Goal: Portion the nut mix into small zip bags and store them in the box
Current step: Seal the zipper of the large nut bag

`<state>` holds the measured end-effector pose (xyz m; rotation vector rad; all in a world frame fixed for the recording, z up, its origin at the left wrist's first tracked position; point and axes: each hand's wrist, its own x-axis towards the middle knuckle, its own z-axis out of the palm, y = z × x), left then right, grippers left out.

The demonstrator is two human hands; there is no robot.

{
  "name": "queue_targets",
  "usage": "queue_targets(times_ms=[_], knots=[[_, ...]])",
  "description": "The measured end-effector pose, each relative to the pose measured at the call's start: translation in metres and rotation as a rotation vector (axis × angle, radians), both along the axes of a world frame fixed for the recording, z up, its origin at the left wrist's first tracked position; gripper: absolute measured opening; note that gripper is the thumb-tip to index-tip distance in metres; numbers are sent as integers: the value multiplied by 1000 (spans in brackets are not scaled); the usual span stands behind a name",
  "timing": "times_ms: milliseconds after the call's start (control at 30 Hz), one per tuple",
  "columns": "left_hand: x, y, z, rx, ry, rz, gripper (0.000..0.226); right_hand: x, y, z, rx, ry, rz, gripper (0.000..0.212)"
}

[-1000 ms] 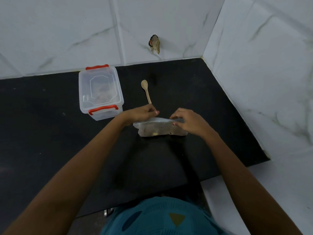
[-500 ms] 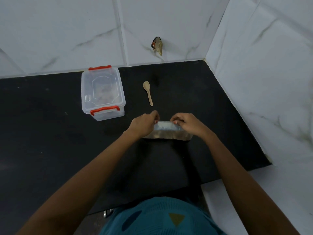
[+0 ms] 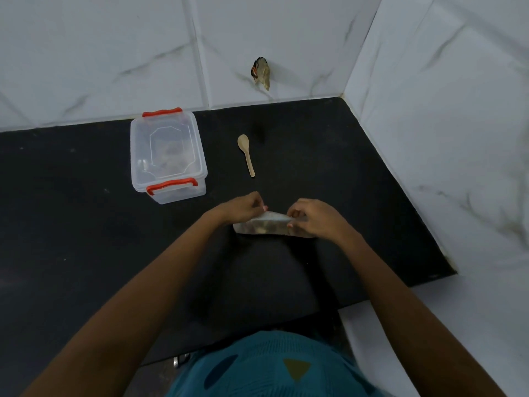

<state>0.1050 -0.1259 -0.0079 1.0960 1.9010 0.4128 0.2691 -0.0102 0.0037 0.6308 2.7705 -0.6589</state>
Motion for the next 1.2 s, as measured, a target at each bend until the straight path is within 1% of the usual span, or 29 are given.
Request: queue_targets(times_ms=[100,133,167,200,233,300,433,500,567,633,733,800,900,967,1000,1100,1200], knots=[[0,-11,1,-8,339,-195,33,0,-1,-3,10,18,-21,25],[0,-15,1,0,423,-234,35,0,-1,-3,3,19,-34,25],[-1,-19,0,19,463,-254,36,1,0,-4,-10,17,-49,24],[-2,-23,-2,47,462,-261,35,1,0,-6,-29,14,-62,23],[-4,-26,-4,83,422,-247,34,2,0,-7,-50,12,-75,22],[-5,-31,-9,128,298,-159,29,3,-2,-11,-97,22,-118,21],[-9,-33,-19,210,132,45,19,6,-8,-19,-197,168,-326,18],[-10,-31,-23,231,61,125,19,5,-8,-23,-173,195,-348,17],[-10,-29,-26,223,58,166,20,4,-8,-28,-125,193,-323,16],[-8,-26,-30,194,88,161,21,5,-8,-34,-86,190,-282,19],[-7,-27,-34,127,158,132,28,9,-6,-41,-59,96,-241,31],[-10,-28,-38,48,257,125,35,10,-4,-40,-132,36,-298,35],[-7,-27,-34,-132,263,259,54,8,3,-37,-291,-27,-404,41],[1,-26,-27,-264,310,304,65,7,5,-36,-335,-51,-404,44],[4,-25,-25,-297,321,315,67,7,5,-36,-333,-61,-388,44],[6,-24,-26,-287,254,377,64,7,4,-35,-317,-95,-348,42],[1,-22,-21,-283,134,424,55,9,5,-34,-275,-106,-304,42]])
